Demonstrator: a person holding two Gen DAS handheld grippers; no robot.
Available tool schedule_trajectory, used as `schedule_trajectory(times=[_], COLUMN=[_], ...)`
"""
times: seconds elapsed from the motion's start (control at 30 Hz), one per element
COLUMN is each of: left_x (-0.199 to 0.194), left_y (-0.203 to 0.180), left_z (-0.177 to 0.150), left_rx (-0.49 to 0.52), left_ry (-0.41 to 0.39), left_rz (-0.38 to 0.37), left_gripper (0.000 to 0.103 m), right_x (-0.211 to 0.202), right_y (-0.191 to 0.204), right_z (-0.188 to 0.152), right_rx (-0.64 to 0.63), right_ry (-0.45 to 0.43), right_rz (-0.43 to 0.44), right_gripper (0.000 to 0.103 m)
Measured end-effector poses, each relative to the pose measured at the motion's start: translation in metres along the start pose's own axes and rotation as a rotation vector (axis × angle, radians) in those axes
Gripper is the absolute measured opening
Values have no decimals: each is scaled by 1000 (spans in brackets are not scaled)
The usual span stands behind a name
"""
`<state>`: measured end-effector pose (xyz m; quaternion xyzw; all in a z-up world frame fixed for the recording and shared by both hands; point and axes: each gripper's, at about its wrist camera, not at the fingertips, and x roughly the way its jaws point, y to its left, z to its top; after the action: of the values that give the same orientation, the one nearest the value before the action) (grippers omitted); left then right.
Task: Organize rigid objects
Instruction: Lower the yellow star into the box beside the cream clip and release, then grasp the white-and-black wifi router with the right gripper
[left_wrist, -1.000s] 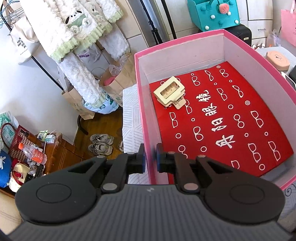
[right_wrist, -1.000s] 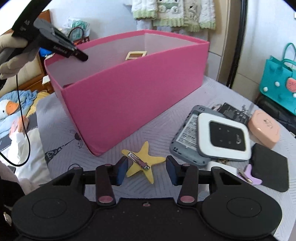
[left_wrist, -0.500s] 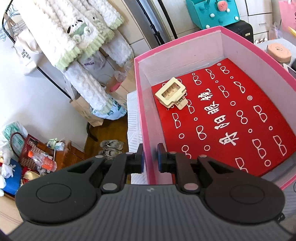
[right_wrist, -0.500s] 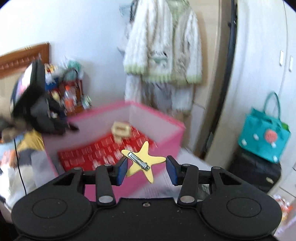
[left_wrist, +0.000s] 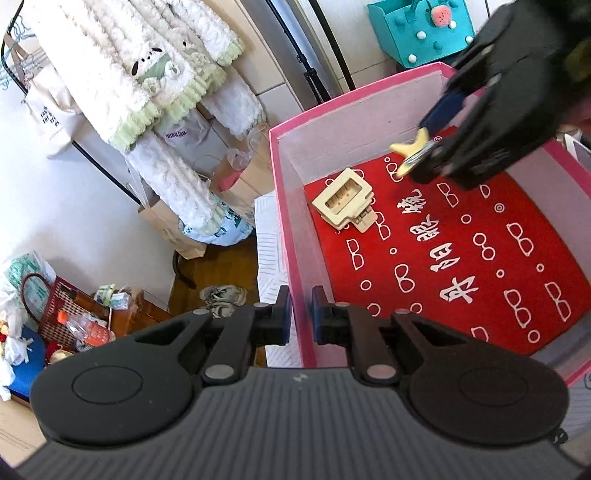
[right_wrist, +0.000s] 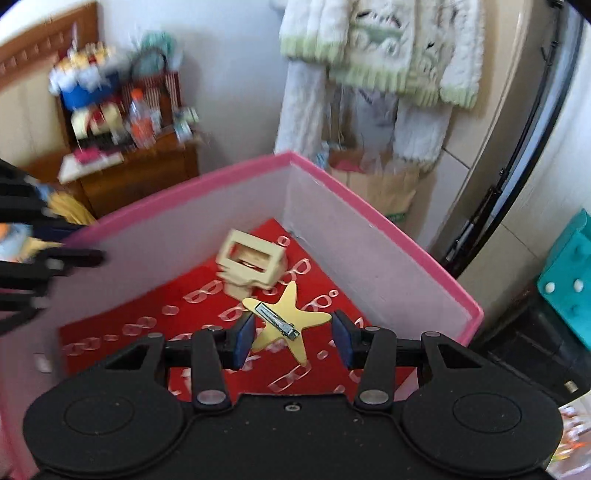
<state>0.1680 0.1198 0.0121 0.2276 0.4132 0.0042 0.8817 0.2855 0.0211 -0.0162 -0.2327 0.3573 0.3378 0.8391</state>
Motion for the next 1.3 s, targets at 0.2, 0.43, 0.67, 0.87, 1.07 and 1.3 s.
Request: schedule_trajectory(times=[0.2,0.43,0.67,0.87,1.07,1.3], left_x=[0,1,3,2,-2,-1], left_y=[3,8,9,8,6,11], left_z=[1,3,2,0,-4,-4], left_rx=[-9,-31,-44,-39,-22,-44], left_ry=[13,21,23,10,-11,-14], left_rz=[-23,-44,-54,-59,-62,-81], left_gripper=[10,10,10,10,10,10], right_x=[38,13,-60,-115,-166,-170], right_y=[5,-15,-30,-42,-55,-61], right_z=[15,12,-12,-43,-96,-174], right_rx=[-28,107,207,259,346,442], right_ry=[113,34,-70,-78,-76,-89], right_rz=[-14,52,92,78,4,-30], right_gripper=[51,63,66,66,70,72])
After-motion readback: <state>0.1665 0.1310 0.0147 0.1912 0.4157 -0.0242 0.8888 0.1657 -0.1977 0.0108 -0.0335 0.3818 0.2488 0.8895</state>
